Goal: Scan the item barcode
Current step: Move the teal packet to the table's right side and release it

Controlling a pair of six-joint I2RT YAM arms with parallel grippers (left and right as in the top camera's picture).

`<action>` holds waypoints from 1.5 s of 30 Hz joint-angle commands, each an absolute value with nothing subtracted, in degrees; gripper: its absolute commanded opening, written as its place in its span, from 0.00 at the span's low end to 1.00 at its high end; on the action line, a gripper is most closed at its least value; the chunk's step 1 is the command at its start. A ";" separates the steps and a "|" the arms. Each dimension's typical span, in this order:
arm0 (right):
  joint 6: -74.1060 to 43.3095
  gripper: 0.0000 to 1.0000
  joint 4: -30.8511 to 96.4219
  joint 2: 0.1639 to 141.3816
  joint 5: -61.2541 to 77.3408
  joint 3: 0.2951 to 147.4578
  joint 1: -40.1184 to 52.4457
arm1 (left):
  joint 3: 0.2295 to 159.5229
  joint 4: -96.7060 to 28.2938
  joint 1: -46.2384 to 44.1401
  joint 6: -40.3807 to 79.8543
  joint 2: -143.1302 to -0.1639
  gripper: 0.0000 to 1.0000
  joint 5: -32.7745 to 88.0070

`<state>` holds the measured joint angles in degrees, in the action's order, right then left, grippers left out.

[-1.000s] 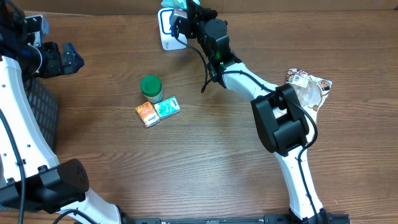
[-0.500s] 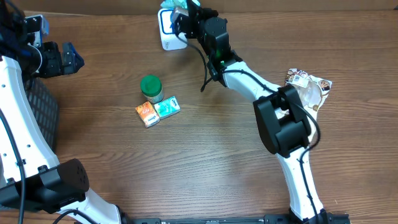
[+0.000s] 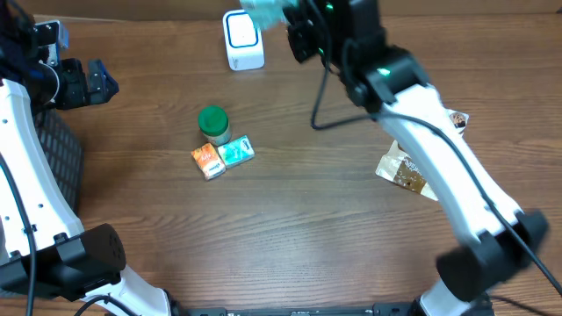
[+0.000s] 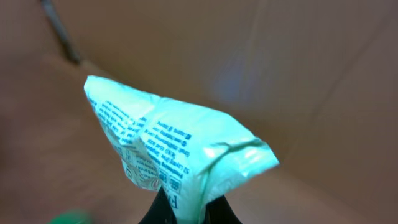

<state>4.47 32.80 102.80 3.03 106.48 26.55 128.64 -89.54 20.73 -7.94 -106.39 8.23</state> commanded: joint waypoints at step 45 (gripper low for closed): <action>-21.19 1.00 54.35 94.61 6.26 71.02 -7.57 | 129.58 -89.49 20.62 -9.02 -105.62 1.00 8.10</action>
